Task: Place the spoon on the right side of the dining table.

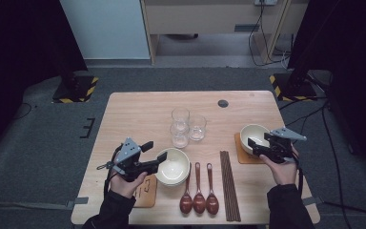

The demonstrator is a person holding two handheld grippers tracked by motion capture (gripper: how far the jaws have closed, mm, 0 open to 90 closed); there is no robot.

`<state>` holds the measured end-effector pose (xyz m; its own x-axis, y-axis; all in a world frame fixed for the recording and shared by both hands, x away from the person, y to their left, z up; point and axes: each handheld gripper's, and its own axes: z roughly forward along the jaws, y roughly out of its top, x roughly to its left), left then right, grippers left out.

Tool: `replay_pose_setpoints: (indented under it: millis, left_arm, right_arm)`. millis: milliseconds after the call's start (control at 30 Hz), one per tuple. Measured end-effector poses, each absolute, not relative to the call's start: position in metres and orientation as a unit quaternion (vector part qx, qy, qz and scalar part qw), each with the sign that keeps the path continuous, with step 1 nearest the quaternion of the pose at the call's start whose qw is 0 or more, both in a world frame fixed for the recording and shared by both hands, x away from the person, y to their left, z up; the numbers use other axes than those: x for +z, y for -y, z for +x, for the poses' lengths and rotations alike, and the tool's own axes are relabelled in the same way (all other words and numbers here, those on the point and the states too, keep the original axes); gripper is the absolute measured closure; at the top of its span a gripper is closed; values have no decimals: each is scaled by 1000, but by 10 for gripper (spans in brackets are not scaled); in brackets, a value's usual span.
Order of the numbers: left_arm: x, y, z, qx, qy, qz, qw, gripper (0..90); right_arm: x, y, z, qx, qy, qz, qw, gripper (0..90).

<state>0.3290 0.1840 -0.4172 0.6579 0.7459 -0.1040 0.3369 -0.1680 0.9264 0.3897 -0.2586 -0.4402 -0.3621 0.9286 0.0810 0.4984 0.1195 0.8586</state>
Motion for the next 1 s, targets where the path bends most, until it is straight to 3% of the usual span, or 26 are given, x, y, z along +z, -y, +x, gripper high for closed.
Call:
replay_pose_setpoints:
  millis: [1000]
  left_arm:
    - [-436,-116,310,152,-312,783,516,274]
  right_arm:
    - [-446,222,371,437,-734,473,215,287]
